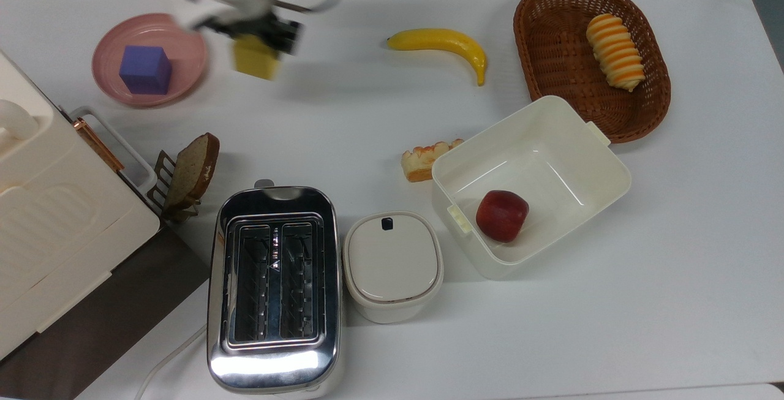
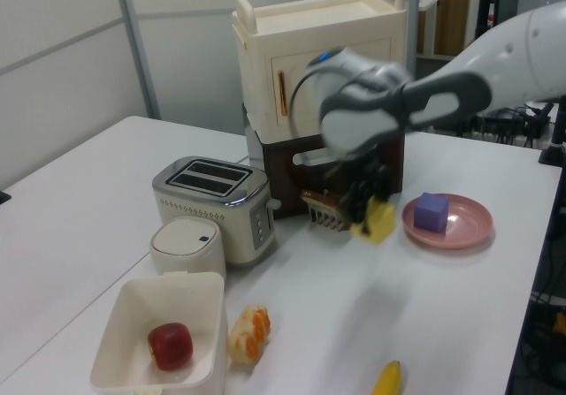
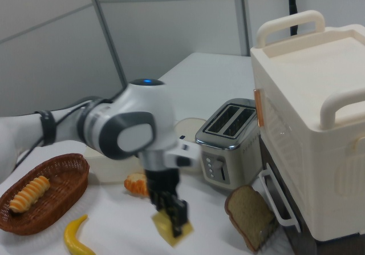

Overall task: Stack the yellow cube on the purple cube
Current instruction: 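Lift the yellow cube and carry it over the purple cube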

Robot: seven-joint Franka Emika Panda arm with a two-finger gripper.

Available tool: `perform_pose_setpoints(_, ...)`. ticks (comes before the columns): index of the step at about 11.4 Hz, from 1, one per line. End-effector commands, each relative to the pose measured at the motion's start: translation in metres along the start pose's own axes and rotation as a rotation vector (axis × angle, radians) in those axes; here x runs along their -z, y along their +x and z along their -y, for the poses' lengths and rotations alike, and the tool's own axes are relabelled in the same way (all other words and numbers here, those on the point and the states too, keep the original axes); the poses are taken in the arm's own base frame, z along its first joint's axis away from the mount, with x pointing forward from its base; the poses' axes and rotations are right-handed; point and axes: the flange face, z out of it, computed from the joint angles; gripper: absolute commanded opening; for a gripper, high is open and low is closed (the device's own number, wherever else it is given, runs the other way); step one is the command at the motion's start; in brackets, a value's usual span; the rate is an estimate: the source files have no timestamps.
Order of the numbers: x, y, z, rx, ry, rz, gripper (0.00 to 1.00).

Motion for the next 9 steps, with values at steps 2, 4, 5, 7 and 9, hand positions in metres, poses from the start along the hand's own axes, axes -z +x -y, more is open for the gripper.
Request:
perform_pose_setpoints(2, -0.03, 0.011, -0.149, 0.011, 0.055, -0.057, 0.33)
perform_pose_setpoints(4, -0.053, 0.01, -0.194, 0.02, 0.049, -0.057, 0.36)
perform_pose_setpoints(5, -0.067, 0.015, -0.203, 0.002, 0.034, -0.052, 0.4)
perform_pose_setpoints(7, -0.084, 0.023, -0.206, -0.004, 0.011, -0.039, 0.46)
perform_pose_setpoints(9, -0.087, 0.026, -0.205, -0.02, 0.017, -0.05, 1.0)
